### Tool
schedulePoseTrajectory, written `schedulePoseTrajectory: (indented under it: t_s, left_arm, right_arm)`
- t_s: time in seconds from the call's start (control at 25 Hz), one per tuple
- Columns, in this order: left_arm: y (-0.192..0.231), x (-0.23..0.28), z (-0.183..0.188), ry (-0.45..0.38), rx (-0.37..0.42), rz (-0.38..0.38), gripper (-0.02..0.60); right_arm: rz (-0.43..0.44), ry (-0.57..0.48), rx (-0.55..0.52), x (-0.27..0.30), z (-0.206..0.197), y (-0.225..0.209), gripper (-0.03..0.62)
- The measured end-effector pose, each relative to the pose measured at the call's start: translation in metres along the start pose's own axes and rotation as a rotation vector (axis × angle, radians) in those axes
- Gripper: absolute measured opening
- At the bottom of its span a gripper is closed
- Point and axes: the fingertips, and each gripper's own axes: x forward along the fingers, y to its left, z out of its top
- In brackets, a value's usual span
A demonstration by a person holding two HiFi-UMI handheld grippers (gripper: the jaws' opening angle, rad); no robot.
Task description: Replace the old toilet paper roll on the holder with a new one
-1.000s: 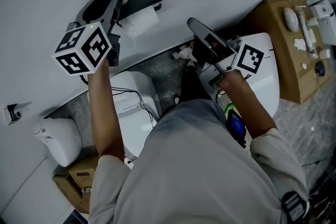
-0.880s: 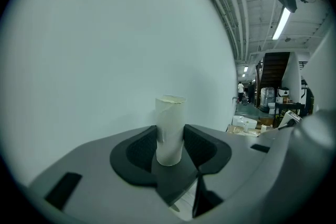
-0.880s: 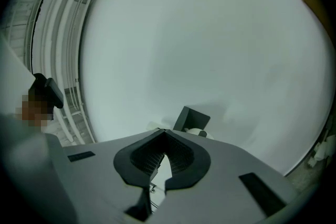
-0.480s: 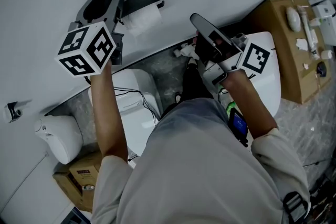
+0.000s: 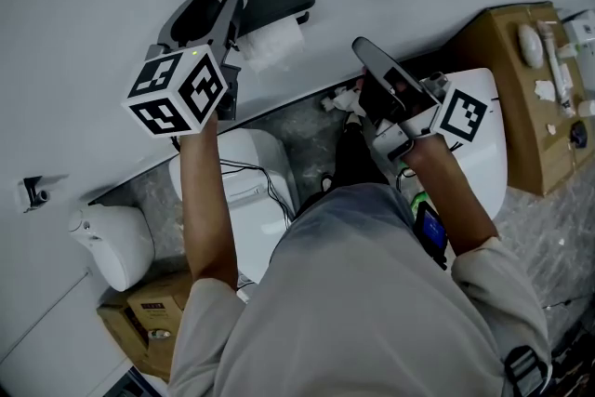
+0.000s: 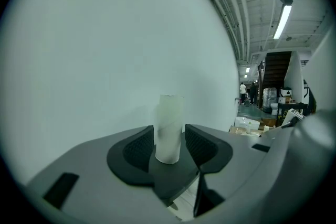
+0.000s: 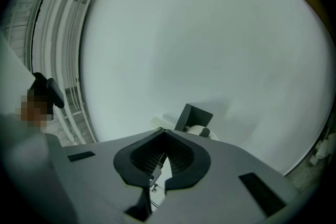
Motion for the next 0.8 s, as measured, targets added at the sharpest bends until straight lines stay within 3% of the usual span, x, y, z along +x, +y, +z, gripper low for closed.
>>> schedulePoseTrajectory:
  t_s: [0.44,0.8]
  left_arm:
    - [0.001,-0.015,0.007,-0.055,-0.038,0.031,0.176]
    - [-0.001,-0.046,-0.007,-0.100,-0.131,0.053,0.175]
  right_arm:
    - [0.000,0.019,-0.066,0.001,-0.002,0.009,0.017]
    - [-0.076,0.101,-0.267,0.004,-0.016,0.018,0.017]
